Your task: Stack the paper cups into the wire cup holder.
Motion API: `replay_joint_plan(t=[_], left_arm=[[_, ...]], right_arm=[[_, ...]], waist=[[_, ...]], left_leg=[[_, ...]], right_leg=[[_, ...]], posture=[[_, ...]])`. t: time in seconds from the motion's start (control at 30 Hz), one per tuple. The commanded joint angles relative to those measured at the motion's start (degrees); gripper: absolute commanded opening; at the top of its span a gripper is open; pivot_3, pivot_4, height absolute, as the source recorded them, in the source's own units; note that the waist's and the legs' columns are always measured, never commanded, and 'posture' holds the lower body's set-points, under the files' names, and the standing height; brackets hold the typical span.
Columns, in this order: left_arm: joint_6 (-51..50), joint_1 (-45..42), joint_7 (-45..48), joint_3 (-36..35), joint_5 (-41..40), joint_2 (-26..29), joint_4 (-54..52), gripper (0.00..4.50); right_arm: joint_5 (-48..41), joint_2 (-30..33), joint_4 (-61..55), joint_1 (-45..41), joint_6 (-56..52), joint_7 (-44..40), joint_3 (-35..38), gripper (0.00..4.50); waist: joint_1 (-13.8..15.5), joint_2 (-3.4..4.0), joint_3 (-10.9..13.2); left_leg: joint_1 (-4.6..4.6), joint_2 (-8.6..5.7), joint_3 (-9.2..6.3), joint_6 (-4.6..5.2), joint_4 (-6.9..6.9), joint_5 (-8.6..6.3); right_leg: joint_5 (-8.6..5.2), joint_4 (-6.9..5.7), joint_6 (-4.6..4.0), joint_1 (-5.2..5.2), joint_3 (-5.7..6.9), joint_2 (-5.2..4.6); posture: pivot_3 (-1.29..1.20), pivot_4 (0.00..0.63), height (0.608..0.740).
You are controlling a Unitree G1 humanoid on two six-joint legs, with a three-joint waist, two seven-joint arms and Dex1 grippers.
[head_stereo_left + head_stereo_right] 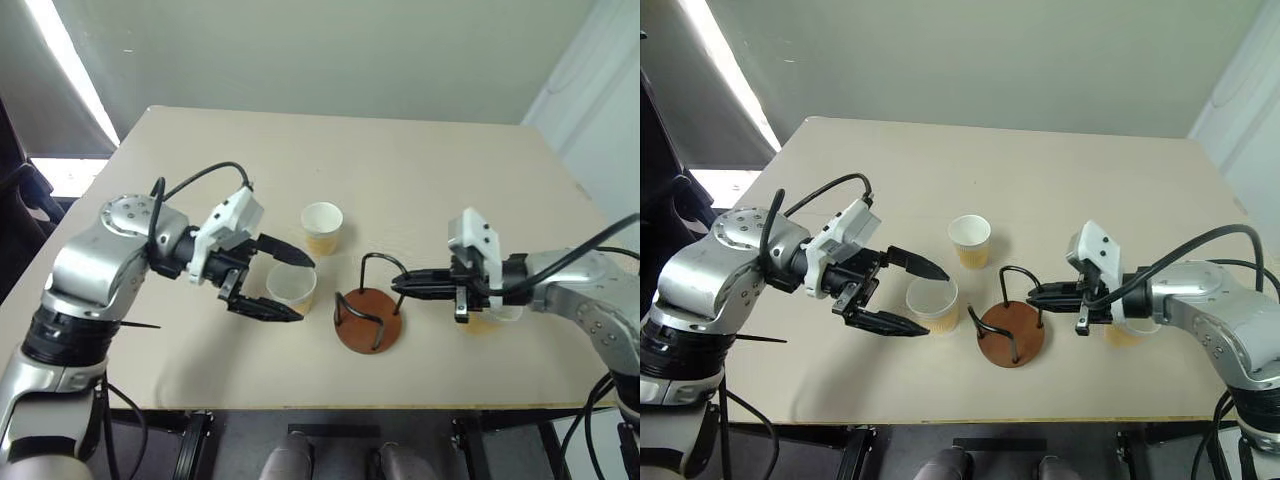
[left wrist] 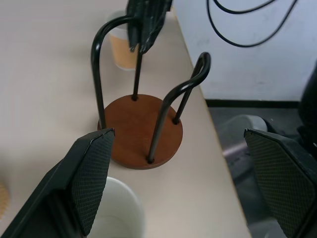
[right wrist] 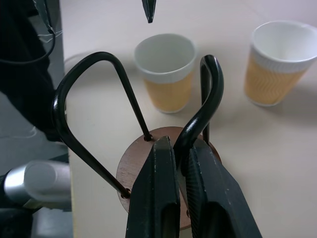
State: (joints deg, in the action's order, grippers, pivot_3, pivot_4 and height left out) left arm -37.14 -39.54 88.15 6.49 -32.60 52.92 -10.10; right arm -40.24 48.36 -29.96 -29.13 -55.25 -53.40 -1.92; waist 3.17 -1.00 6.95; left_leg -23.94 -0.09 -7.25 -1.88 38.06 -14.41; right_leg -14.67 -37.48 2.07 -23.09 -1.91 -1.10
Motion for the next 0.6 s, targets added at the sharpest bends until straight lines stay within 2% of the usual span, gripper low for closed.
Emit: replay_joint_plan(t=[0.03,0.43,0.47,0.5,0.6], left_arm=[[-0.1,0.2,0.8,-0.2,-0.8,0.8,-2.3,4.50],[-0.3,-0.7,-0.7,-0.2,-0.4,0.2,-2.1,4.50],[-0.3,-0.8,-0.8,-0.2,-0.4,0.2,-2.1,4.50],[-0.3,-0.8,-0.9,-0.1,-0.4,0.1,-2.1,4.50],[-0.6,-0.8,-1.4,0.2,-0.5,-0.2,-2.6,4.50]], right_arm=[[1.1,0.8,0.0,-0.8,2.5,-1.4,-1.0,0.04],[9.2,2.0,7.5,-1.8,9.7,-5.2,-6.5,0.04],[9.8,2.0,8.1,-1.9,10.2,-5.5,-6.8,0.58],[10.3,2.1,8.6,-2.0,10.6,-5.8,-7.0,0.80],[11.6,1.9,9.8,-2.3,11.7,-6.0,-7.0,1.86]], waist=[[0.0,-0.01,0.0],[0.0,-0.01,0.0],[0.0,-0.01,0.0],[0.0,-0.01,0.0],[0.0,-0.01,0.0]], left_leg=[[0.00,0.00,-0.02,0.00,0.00,0.00],[0.00,0.01,-0.04,0.02,0.01,-0.01],[0.00,0.01,-0.04,0.02,0.01,-0.01],[0.00,0.01,-0.04,0.02,0.01,-0.01],[0.00,0.01,-0.04,0.02,0.01,-0.01]], right_leg=[[0.00,0.00,0.00,0.01,0.01,0.00],[0.00,-0.01,0.00,0.01,0.04,-0.01],[0.00,-0.01,0.00,0.02,0.04,-0.01],[0.00,-0.01,0.00,0.03,0.04,-0.01],[0.00,-0.01,0.00,0.02,0.04,-0.01]], posture=[[0.00,0.150,0.740],[0.00,0.150,0.740],[0.00,0.150,0.740],[0.00,0.150,0.740],[0.00,0.150,0.740]])
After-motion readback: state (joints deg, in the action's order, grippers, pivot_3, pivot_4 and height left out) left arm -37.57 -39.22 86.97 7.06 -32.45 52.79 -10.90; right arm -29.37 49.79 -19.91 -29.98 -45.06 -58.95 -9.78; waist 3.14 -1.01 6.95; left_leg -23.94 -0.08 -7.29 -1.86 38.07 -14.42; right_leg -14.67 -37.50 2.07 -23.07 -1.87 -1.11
